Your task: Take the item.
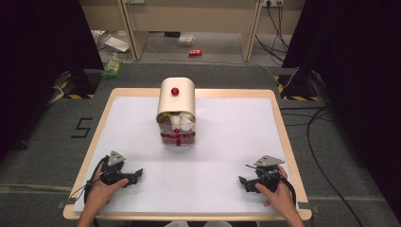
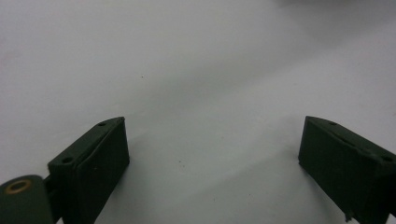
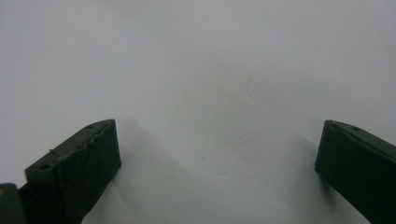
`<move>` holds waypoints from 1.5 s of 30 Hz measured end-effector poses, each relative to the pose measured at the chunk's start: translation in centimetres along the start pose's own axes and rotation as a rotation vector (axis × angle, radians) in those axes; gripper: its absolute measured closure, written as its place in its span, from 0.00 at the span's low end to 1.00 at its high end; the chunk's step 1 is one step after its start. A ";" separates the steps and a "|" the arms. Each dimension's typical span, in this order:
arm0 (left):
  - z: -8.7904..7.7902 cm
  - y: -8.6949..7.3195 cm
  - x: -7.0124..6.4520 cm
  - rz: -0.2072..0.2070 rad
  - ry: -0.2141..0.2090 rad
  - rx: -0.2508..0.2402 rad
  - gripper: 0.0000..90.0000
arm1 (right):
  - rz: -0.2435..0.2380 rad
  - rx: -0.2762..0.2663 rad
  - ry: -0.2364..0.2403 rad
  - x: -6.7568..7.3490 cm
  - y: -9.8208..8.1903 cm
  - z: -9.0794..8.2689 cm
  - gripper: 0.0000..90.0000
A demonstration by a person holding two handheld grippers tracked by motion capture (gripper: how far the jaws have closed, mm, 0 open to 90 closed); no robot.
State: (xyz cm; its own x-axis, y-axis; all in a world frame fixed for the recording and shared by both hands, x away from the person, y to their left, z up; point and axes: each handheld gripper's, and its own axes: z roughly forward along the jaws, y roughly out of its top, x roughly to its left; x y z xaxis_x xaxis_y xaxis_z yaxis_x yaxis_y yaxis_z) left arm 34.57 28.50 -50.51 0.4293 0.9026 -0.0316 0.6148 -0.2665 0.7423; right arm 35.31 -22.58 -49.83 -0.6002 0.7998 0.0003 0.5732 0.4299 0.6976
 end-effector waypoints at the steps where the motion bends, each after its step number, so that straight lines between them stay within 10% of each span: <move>1: 0.0 0.0 0.0 0.000 0.000 -0.001 0.09 | -0.002 -0.001 -0.001 0.0 0.0 0.0 0.00; 16: -1.2 0.5 -0.3 -0.039 -0.076 -0.076 0.17 | 0.003 0.000 -0.001 0.0 0.0 0.0 0.00; 45: -4.4 7.9 -5.6 0.090 -0.189 -0.265 0.18 | 0.008 0.001 0.000 0.1 0.0 0.0 0.00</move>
State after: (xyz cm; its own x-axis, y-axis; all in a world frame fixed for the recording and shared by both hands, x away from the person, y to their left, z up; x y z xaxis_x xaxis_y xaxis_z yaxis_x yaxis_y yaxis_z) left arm 34.11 22.80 -41.49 0.6046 0.7940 -0.0627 0.3857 -0.2230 0.8953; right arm 35.29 -22.53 -49.83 -0.5960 0.8030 0.0058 0.5784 0.4242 0.6968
